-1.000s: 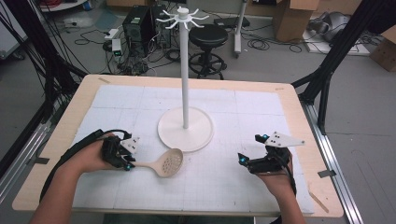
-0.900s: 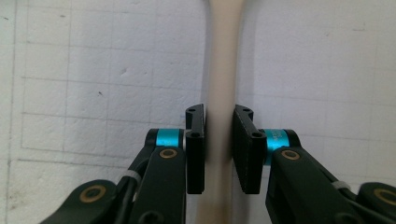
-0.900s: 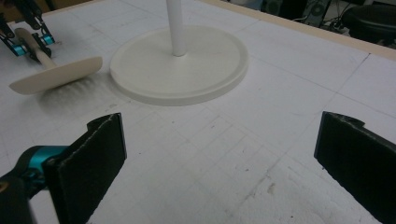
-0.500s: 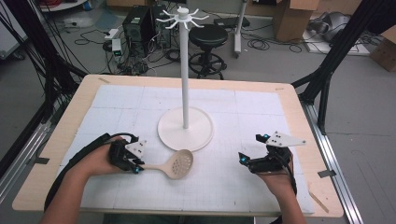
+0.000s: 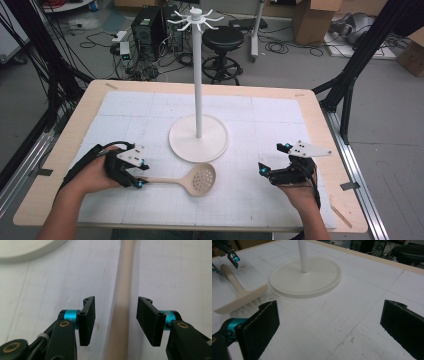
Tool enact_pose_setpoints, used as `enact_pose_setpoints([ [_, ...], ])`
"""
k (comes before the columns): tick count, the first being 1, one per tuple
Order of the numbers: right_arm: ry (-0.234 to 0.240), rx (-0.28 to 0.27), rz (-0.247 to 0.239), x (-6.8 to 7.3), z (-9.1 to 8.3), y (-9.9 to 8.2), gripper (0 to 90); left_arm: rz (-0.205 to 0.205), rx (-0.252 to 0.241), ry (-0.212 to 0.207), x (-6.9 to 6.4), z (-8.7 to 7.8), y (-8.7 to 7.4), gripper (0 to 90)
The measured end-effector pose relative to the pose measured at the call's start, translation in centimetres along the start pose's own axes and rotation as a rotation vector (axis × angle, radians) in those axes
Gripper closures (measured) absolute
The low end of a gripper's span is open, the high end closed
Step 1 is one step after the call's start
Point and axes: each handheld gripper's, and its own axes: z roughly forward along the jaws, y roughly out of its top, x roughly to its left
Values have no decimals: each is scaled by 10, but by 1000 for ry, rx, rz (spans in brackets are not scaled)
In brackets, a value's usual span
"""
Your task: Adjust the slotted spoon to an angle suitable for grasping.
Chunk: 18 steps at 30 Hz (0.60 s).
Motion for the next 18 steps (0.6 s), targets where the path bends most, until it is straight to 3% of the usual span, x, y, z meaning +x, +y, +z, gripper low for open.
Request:
enact_pose_setpoints([
  [3,4,-9,3,-1,0,0,10,-17,-2,8,0,-5,-12,497],
  [6,3,-11,1,0,0,1,10,-17,16,-5,-1,1,-15,510],
  [10,0,-11,0,1,0,1,11,18,60,-35,-2,12,-8,682],
  [14,0,-13,4,1,0,2,10,58,76,-29,-5,16,2,707],
  [18,2,-15,0,-1,-1,2,10,70,73,-42,-6,25,15,711],
])
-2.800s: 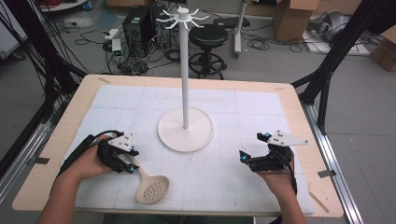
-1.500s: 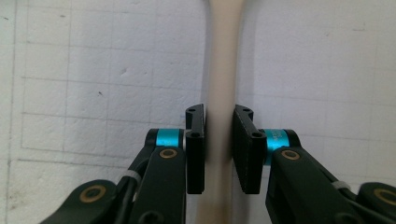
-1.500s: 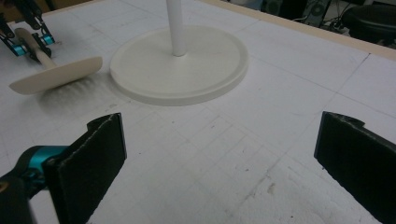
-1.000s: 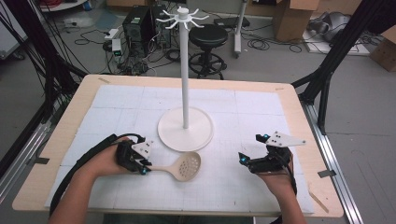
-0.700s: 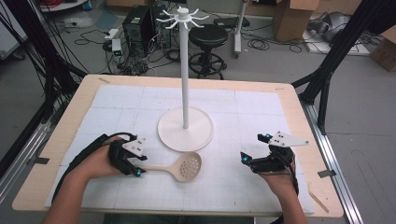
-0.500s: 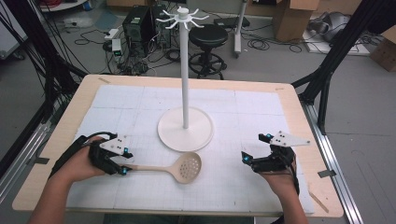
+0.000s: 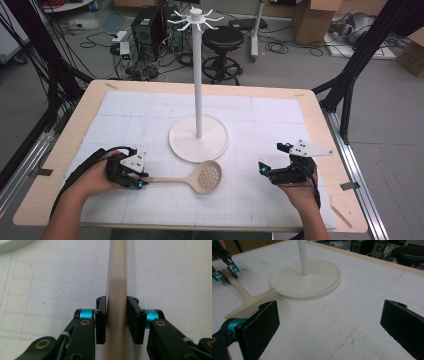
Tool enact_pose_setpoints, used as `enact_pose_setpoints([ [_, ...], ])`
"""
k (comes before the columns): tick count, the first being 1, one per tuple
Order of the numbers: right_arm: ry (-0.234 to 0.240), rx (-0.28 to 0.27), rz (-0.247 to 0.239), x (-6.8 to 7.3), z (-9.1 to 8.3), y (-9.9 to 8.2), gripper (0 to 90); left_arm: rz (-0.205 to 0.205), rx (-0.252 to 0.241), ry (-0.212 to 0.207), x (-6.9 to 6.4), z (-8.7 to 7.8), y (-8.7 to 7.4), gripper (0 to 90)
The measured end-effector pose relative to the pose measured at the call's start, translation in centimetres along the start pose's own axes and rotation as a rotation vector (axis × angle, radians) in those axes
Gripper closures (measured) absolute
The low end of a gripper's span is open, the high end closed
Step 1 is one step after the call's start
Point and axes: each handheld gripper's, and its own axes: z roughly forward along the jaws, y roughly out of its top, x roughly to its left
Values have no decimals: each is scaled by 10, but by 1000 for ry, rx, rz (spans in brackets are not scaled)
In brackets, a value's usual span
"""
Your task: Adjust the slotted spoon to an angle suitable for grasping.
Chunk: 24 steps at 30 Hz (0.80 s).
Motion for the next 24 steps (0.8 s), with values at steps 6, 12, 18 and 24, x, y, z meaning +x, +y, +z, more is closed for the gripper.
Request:
enact_pose_setpoints([
  [6,-9,-9,3,-1,-4,1,10,24,-55,3,-1,16,23,711],
  [12,-12,-26,10,-3,-9,1,10,43,-98,-8,-3,34,50,711],
  [18,-9,-27,11,-3,-9,2,10,53,-126,-24,-3,45,67,710],
  [24,-10,-32,9,-3,-10,1,10,35,-188,-20,-5,30,60,660],
])
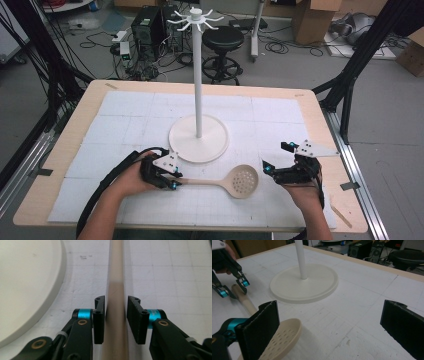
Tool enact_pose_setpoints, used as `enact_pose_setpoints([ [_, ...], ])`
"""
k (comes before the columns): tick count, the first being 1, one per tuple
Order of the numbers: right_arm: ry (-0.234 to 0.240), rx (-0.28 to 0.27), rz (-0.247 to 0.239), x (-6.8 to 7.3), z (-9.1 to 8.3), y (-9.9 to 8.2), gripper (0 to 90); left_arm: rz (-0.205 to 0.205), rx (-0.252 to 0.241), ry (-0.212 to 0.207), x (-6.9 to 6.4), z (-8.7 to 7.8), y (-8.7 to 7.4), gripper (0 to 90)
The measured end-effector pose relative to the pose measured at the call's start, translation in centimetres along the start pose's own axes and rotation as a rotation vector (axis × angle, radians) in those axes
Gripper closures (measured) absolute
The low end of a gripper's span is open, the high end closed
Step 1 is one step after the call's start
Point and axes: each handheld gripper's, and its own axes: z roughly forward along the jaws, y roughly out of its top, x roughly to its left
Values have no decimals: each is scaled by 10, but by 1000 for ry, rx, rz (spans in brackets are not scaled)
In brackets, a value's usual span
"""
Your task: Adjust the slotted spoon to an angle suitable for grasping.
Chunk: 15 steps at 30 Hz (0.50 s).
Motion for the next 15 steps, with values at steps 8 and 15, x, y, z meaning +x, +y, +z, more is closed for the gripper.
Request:
enact_pose_setpoints([
  [8,-1,6,0,1,-1,-1,10,-92,-118,72,-7,-35,-32,559],
  [15,0,5,2,0,-2,-2,10,-156,-97,74,-5,-42,-60,551],
])
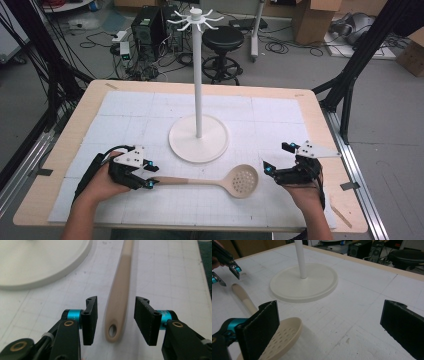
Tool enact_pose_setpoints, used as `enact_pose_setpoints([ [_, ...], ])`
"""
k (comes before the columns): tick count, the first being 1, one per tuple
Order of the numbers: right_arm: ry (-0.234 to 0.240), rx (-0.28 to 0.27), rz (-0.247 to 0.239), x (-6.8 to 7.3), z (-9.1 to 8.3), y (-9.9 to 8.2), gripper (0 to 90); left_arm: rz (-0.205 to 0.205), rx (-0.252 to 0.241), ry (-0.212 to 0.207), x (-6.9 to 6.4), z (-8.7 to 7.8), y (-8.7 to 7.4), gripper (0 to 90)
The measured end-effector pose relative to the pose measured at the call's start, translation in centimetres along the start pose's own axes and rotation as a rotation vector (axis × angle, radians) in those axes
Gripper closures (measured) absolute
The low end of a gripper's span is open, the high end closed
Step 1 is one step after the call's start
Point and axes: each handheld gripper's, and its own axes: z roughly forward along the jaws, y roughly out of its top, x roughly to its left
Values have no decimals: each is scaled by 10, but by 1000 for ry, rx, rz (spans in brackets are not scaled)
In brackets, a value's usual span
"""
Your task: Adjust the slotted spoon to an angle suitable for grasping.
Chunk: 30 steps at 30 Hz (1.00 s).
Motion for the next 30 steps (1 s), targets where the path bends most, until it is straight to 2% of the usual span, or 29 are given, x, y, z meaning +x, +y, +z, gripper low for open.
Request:
enact_pose_setpoints([
  [1,2,3,3,0,0,0,10,-6,11,9,1,1,-1,558],
  [4,0,6,1,0,1,-1,10,-3,55,-1,2,7,-2,574],
  [6,2,6,-3,1,1,-1,10,13,85,-12,1,14,-2,616],
  [9,-1,5,-5,0,1,0,10,26,89,-20,2,15,-1,658],
  [16,4,3,-8,1,1,1,10,64,80,9,-3,20,8,662],
  [19,5,0,-9,2,1,1,10,74,71,2,-6,29,16,665],
  [25,17,5,-17,4,3,3,11,75,47,-38,-9,53,34,670],
  [30,26,9,-26,7,4,5,11,89,54,-50,-9,68,49,670],
])
